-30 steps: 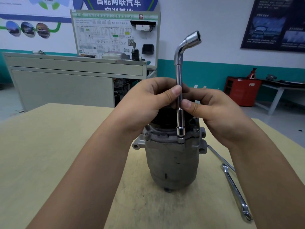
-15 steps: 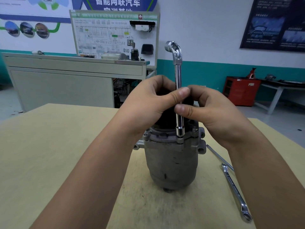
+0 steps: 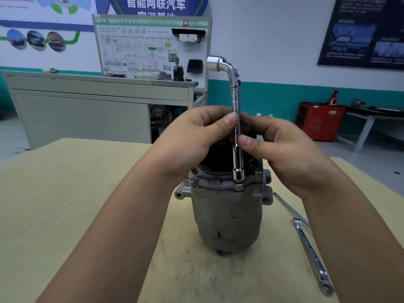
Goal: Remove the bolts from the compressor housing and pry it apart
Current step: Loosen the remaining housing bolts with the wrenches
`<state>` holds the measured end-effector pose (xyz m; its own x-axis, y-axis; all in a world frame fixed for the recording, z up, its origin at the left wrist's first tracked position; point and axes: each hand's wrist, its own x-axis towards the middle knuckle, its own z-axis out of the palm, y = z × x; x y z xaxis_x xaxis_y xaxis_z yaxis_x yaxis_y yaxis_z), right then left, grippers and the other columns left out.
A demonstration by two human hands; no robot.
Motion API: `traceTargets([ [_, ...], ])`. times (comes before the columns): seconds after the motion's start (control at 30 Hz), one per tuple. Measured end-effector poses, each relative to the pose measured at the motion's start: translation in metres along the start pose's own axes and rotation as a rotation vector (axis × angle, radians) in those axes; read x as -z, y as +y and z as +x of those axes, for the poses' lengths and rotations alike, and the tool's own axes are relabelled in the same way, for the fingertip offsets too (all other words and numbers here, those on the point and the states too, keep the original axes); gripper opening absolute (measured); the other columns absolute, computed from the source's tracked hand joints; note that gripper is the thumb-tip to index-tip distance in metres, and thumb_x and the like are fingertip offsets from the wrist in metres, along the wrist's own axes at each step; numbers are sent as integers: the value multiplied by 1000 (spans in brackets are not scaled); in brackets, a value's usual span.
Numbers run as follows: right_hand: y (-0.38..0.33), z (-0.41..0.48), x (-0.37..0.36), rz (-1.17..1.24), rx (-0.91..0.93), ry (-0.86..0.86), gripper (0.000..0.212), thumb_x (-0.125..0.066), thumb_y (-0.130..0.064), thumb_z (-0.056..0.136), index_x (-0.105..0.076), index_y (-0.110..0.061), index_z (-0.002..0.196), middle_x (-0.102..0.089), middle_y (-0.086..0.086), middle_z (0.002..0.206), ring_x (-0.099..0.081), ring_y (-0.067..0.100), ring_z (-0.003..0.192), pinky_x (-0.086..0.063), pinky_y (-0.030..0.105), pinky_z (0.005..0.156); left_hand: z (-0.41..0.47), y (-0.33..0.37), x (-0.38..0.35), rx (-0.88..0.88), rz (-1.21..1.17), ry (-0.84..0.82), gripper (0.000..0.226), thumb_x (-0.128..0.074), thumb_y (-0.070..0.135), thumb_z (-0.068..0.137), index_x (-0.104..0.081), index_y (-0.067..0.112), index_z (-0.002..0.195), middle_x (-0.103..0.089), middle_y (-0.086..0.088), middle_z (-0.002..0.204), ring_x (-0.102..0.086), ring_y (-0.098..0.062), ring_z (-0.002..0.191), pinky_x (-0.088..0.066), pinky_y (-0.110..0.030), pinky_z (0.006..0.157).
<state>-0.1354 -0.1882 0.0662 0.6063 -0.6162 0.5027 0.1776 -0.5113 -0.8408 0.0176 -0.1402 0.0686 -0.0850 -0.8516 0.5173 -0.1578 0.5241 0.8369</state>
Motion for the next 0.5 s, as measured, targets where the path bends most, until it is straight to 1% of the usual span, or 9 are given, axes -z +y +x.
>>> traceTargets([
  [0.1,1,0,1,6,-23,2,25,-59,-17,72,-67,-17,95,-73,-8,87,-66,3,89,-49,13,76,0,0,1,-2,19,10,25,-51,16,96,-71,24,84,-74,1,93,-68,-8,91,-51,-20,83],
  [0.23,2,0,3,45,-64,-7,25,-58,-20,74,-69,-15,96,-74,-1,93,-67,9,94,-51,16,79,1,-1,1,22,58,48,14,-58,26,90,-70,20,85,-72,-6,90,-66,-13,86,-51,-29,85],
  [0.3,0,-1,3,40,-64,-22,25,-59,-24,75,-70,-16,96,-74,-2,94,-67,9,95,-50,15,79,1,-1,0,26,60,57,16,-61,30,86,-69,16,86,-71,-12,92,-64,-14,83,-51,-29,81],
  [0.33,0,-1,3,23,-57,-27,24,-60,-26,75,-69,-17,95,-74,-4,93,-67,7,94,-49,14,78,1,-1,-1,29,62,65,18,-62,34,82,-69,17,83,-70,-16,93,-64,-14,81,-51,-27,76],
  [0.37,-1,-2,2,-6,-47,-26,23,-64,-27,74,-69,-18,94,-73,-6,90,-67,5,91,-49,13,77,1,0,-2,31,60,71,16,-63,36,77,-69,21,77,-69,-17,92,-63,-12,77,-51,-23,69],
  [0.4,-1,-2,1,-38,-38,-17,24,-68,-27,72,-69,-16,93,-72,-7,88,-67,3,88,-50,14,75,1,0,-3,34,51,79,14,-64,38,75,-68,26,69,-69,-15,85,-62,-10,71,-49,-20,62],
  [0.43,-1,-2,1,-68,-34,-2,28,-71,-27,69,-68,-12,92,-70,-5,87,-65,3,85,-52,16,74,1,0,-4,34,38,88,15,-65,38,73,-66,28,62,-68,-9,77,-60,-9,65,-46,-18,57],
  [0.47,-2,-2,1,-92,-32,13,36,-73,-28,65,-66,-7,93,-67,0,88,-64,4,84,-53,18,76,2,0,-4,37,20,96,17,-67,37,72,-64,28,58,-67,-2,72,-60,-9,63,-46,-18,56],
  [0.5,-2,-2,0,-111,-30,26,44,-72,-28,62,-64,-2,96,-65,5,90,-63,5,83,-53,20,77,2,-1,-5,35,11,104,17,-68,36,71,-63,28,56,-66,2,70,-61,-10,64,-47,-20,58],
])
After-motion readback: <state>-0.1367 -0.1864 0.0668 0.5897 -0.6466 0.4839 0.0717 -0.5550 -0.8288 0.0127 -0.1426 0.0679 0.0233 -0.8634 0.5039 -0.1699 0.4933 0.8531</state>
